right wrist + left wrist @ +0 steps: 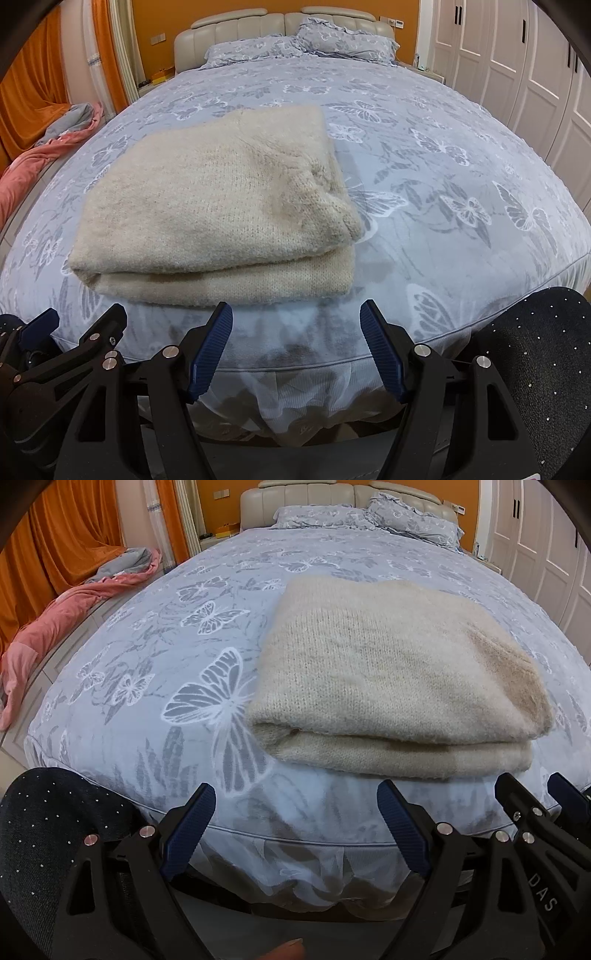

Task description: Fold small clothes

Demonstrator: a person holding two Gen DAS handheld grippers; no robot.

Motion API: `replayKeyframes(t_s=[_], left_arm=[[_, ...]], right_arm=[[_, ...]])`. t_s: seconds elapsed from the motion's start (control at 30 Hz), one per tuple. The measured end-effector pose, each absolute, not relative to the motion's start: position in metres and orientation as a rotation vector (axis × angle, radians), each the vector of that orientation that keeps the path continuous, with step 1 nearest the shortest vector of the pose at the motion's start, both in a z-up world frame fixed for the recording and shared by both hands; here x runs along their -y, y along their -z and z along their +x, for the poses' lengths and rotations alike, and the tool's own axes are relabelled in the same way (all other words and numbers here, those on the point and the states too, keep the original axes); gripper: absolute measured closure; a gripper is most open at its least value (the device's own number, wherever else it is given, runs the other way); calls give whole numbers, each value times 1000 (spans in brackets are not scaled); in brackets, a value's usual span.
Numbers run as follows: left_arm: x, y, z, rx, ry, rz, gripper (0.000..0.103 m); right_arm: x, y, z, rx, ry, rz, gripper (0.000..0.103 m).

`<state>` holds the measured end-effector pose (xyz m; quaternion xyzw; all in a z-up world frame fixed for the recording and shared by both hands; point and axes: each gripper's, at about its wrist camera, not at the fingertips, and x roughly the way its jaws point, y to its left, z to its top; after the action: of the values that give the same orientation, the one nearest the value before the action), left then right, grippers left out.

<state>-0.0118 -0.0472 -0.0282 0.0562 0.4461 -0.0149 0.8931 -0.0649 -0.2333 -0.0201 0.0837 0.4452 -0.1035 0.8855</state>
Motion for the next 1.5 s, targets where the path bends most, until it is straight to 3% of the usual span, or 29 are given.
replayKeyframes(t_s=[1.5], left_arm=[[51, 28, -15, -918, 27, 135, 16]], right_arm=[[233, 18, -66, -915, 223, 172, 33]])
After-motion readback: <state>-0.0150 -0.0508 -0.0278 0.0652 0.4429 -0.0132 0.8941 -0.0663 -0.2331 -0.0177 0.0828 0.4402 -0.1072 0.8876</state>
